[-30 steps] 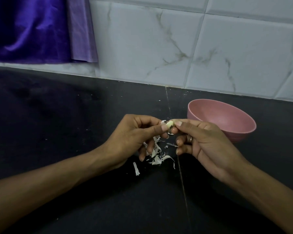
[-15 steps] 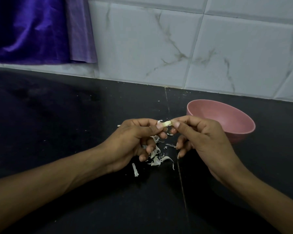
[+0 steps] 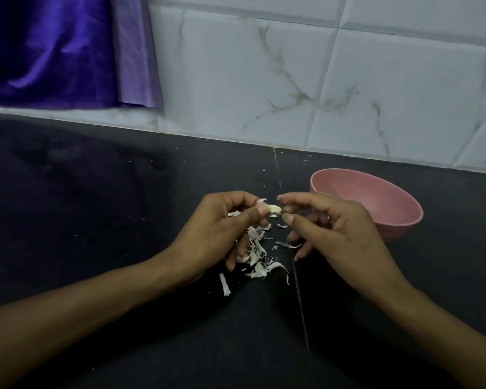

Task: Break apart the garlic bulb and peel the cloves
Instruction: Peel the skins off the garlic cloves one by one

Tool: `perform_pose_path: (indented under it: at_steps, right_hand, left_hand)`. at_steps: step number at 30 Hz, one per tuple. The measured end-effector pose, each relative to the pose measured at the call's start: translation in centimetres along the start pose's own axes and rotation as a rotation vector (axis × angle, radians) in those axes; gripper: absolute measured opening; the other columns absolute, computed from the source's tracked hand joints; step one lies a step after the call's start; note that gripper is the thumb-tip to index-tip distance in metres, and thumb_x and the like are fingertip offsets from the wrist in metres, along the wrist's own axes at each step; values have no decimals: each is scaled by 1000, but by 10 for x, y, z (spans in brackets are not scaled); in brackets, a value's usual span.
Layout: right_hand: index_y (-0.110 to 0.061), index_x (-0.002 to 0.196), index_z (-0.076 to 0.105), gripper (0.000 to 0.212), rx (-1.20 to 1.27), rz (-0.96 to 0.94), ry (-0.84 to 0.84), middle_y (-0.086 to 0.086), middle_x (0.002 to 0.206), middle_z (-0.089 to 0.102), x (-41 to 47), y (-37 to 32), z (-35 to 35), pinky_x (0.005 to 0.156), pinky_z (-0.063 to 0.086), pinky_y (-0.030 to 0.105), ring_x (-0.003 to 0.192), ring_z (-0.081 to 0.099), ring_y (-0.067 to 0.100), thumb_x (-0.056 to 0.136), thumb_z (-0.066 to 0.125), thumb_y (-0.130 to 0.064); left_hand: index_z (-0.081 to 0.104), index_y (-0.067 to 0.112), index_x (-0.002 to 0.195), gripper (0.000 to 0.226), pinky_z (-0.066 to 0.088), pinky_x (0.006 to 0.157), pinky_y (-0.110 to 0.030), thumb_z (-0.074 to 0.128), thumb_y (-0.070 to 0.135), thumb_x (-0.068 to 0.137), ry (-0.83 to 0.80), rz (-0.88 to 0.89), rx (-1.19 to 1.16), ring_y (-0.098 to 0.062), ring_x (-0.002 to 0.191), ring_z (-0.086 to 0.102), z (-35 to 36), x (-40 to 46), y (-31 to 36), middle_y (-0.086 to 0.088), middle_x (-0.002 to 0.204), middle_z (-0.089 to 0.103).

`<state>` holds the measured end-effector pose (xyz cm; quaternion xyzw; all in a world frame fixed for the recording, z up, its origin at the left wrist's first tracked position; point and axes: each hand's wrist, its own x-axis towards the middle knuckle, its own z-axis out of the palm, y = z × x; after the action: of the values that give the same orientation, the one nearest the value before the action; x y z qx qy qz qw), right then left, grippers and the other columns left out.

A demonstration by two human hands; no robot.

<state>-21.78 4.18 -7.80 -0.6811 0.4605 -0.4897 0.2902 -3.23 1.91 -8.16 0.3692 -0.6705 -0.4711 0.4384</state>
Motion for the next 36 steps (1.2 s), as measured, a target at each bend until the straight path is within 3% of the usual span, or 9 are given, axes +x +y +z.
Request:
perform_pose_path:
  at_steps: [6,16,22,25,29,36]
  right_hand:
    - [-24,100,77,17,-54,-74,18,-3,85,71,0,1,-1,52,57,29,63,68,14,87,71,-15]
    - [-23,87,74,10,-69,-65,38,-7,72,72,-2,-2,2,50,56,24,59,68,10,83,75,-14]
    - [-19,88,74,12,-30,-57,30,-3,73,73,-3,-2,4,49,55,22,60,69,10,84,73,-7]
    - [-13,92,73,12,87,4,-14,3,76,73,-2,-2,2,49,55,26,59,67,13,86,71,-4]
    - [-9,101,72,17,260,127,-86,5,78,72,1,-6,0,50,56,27,56,58,14,86,67,-3]
    - [-11,105,73,28,416,272,-169,2,79,70,3,-8,-3,48,51,24,55,51,9,78,67,-13]
  left_hand:
    - [66,12,88,21,34,35,-18,60,32,93,-12,26,74,-15,31,44,-3,3,-6,-6,44,52]
    - [69,11,95,17,35,35,-19,60,26,94,-42,29,48,-17,31,42,0,2,-6,-1,43,53]
    - [71,10,85,17,34,33,-18,65,24,91,3,-16,-11,-18,34,40,2,1,-5,0,45,54]
    - [71,6,89,17,34,32,-17,64,22,91,-5,-32,-39,-12,34,42,2,0,-2,-4,52,60]
    - [66,4,88,17,32,31,-16,59,18,94,-54,-72,-72,-4,31,40,1,-2,4,8,45,57]
    - [65,6,84,17,31,32,-16,57,16,95,-100,-135,-154,-4,33,39,2,-3,10,7,45,57]
